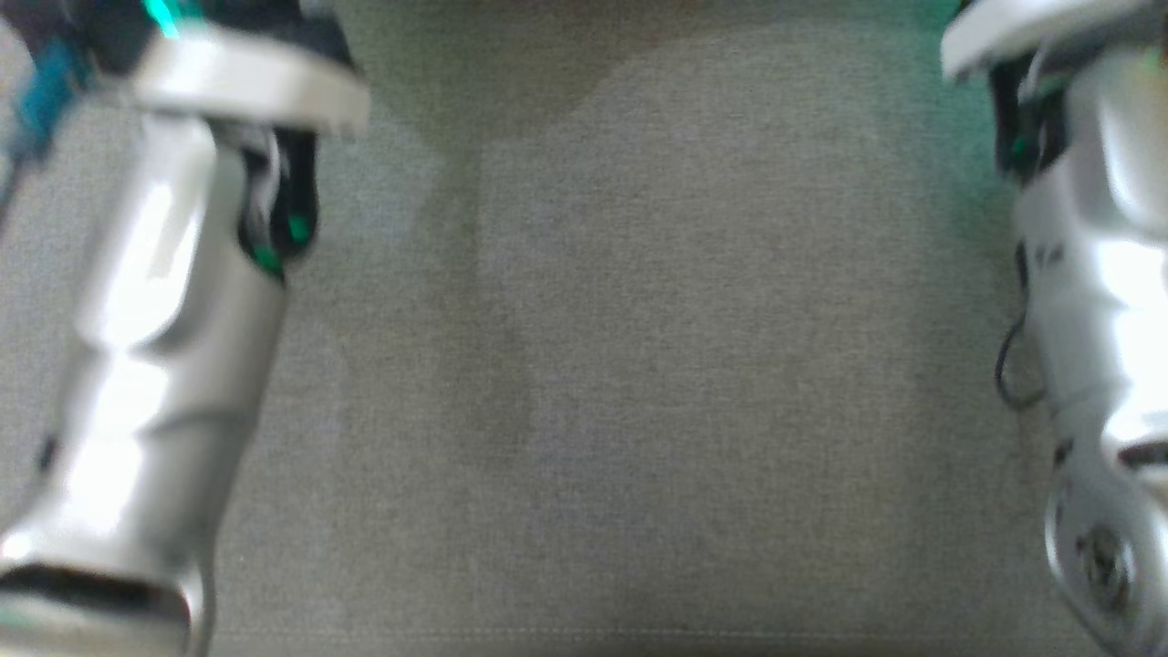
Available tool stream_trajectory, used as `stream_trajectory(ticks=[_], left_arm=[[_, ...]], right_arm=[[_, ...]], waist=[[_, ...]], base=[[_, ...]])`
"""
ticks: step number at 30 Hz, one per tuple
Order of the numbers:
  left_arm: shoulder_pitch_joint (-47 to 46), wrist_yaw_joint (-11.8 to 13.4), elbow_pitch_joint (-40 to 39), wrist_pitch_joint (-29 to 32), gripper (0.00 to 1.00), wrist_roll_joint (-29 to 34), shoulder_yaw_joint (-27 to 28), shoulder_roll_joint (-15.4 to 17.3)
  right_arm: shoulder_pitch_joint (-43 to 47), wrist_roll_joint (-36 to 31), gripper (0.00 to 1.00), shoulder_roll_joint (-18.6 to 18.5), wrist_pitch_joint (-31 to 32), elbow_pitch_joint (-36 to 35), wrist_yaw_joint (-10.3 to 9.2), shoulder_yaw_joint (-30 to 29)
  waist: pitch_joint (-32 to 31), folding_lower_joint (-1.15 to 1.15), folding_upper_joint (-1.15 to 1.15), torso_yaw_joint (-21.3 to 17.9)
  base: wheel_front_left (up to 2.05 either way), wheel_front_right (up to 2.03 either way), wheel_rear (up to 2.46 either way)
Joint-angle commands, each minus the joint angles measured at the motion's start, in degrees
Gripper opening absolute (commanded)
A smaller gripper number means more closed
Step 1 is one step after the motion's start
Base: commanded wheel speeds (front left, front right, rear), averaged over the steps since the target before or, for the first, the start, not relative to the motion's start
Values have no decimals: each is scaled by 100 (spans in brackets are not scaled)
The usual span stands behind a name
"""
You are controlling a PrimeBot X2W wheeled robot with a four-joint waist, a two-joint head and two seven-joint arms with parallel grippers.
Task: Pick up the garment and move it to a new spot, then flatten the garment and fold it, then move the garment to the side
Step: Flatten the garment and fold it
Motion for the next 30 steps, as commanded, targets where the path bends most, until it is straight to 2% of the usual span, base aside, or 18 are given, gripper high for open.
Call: stream_trajectory(ticks=[1, 8, 17, 18, 23, 30], left_arm=[[130, 6, -406, -73, 0, -28, 216, 225], [1784, 210, -1601, -115, 0, 19, 428, 342], [3984, 624, -2975, -117, 0, -52, 473, 344], [3984, 624, -2975, -117, 0, -52, 473, 344], [5034, 898, -3635, 5, 0, -92, 383, 414], [6200, 1310, -4416, 319, 0, -102, 289, 576]], right_arm=[[178, 129, 0, 81, -74, -391, 37, 114], [1462, 706, 0, 22, -77, -1447, 37, 195], [3043, 965, 0, 36, 19, -2013, 37, -2], [3043, 965, 0, 36, 19, -2013, 37, -2], [4032, 1072, 0, 139, 359, -2676, 37, -172], [5526, 1079, 0, 271, 1031, -3944, 37, -551]], waist=[[-46, -1, 0, -36], [-420, -1, 0, -98], [-1222, -1, 0, -79], [-1222, -1, 0, -79], [-1763, -1, 0, -75], [-2411, -1, 0, -61]], base=[[0, 0, 0], [0, 0, 0], [0, 0, 0], [0, 0, 0], [0, 0, 0], [0, 0, 0]])
